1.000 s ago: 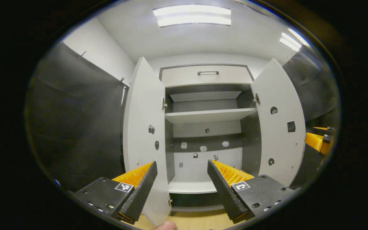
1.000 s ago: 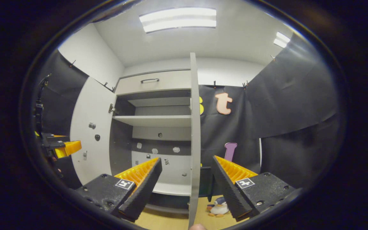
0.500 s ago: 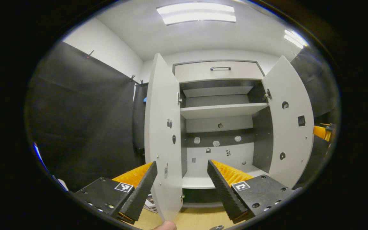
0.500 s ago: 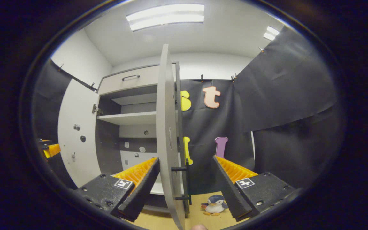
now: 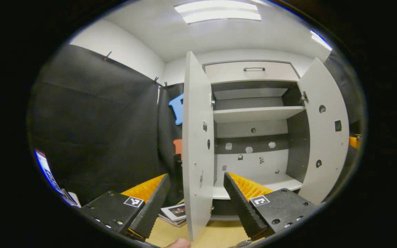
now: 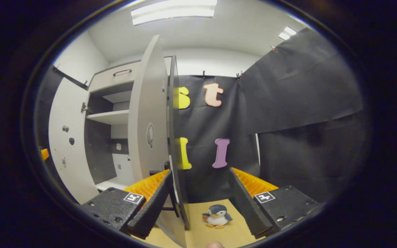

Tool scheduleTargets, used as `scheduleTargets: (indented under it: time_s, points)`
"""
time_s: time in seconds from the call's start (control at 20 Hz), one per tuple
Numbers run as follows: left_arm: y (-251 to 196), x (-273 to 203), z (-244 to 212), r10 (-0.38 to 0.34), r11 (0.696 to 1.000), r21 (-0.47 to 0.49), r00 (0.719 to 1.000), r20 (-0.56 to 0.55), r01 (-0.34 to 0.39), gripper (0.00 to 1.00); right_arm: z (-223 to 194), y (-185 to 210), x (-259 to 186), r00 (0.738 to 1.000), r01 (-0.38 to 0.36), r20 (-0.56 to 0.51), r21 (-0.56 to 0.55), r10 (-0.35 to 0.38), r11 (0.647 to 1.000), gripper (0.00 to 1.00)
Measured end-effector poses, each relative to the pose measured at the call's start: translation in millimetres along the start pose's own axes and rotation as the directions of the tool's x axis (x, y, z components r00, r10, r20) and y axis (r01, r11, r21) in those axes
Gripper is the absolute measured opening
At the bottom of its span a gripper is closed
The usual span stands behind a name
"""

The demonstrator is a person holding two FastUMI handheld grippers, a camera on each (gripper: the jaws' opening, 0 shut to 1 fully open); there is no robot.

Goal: Grasp the bottle in the cabinet with the left hand and place it on the coaster, then close the right door with the right hand and the left door with the left hand.

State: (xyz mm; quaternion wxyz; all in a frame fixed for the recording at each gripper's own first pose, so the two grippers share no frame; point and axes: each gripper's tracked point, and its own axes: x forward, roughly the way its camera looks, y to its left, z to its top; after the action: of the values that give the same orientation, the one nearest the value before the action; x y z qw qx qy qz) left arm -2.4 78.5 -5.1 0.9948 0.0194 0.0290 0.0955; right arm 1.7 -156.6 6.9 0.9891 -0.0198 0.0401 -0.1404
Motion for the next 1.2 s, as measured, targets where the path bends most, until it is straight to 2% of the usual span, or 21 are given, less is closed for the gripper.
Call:
scheduleTargets:
  time_s: [0.1, 0.15, 0.2, 0.6, 0.8, 0.85, 0.9, 1.1, 1.15, 1.2]
  points:
    - [6.9, 0.6, -2.3, 0.014, 1.0, -0.003, 1.0, -0.008, -0.014, 1.0, -5.3, 4.8, 4.2, 1.0, -0.003, -0.021, -0.002, 0.003, 1.0, 1.0]
    - [11.8, 0.8, -4.4, 0.023, 1.0, -0.001, 1.0, -0.013, -0.023, 1.0, -4.7, 5.0, 4.1, 1.0, 0.001, -0.015, 0.0, -0.001, 1.0, 0.92]
    - [16.9, 1.4, -5.6, 0.031, 1.0, 0.002, 0.999, -0.016, -0.031, 1.0, -5.0, 5.7, 3.7, 1.0, 0.003, -0.018, 0.004, -0.003, 1.0, 0.97]
    - [57.2, 12.3, -18.3, 0.096, 0.995, 0.013, 0.994, -0.048, -0.096, 1.0, -6.6, 37.7, -2.8, 0.997, -0.06, -0.041, -0.005, 0.06, 0.998, 0.96]
    - [76.8, 23.0, -27.6, 0.121, 0.993, 0.013, 0.99, -0.071, -0.121, 1.0, -12.5, 72.9, -3.7, 0.986, -0.151, -0.061, 0.034, 0.153, 0.988, 0.96]
    - [81.8, 27.1, -30.2, 0.124, 0.992, 0.013, 0.989, -0.075, -0.123, 0.96, -13.1, 80.5, -3.0, 0.984, -0.164, -0.064, 0.043, 0.167, 0.985, 0.96]
    - [85.8, 30.4, -32.1, 0.127, 0.992, 0.011, 0.989, -0.079, -0.126, 1.0, -14.3, 89.0, -3.5, 0.981, -0.177, -0.066, 0.053, 0.18, 0.983, 0.96]
    - [97.4, 44.3, -45.4, 0.126, 0.992, 0.009, 0.986, -0.108, -0.126, 1.0, -18.6, 119.2, 2.6, 0.974, -0.211, -0.074, 0.06, 0.215, 0.976, 0.96]
    - [100.8, 48.8, -49.0, 0.126, 0.992, 0.01, 0.985, -0.117, -0.126, 1.0, -19.4, 124.8, 6.1, 0.974, -0.211, -0.074, 0.055, 0.215, 0.976, 0.91]
    - [102.4, 53.7, -53.1, 0.121, 0.993, 0.01, 0.984, -0.13, -0.121, 1.0, -19.8, 132.1, 9.4, 0.974, -0.212, -0.072, 0.058, 0.216, 0.976, 0.96]
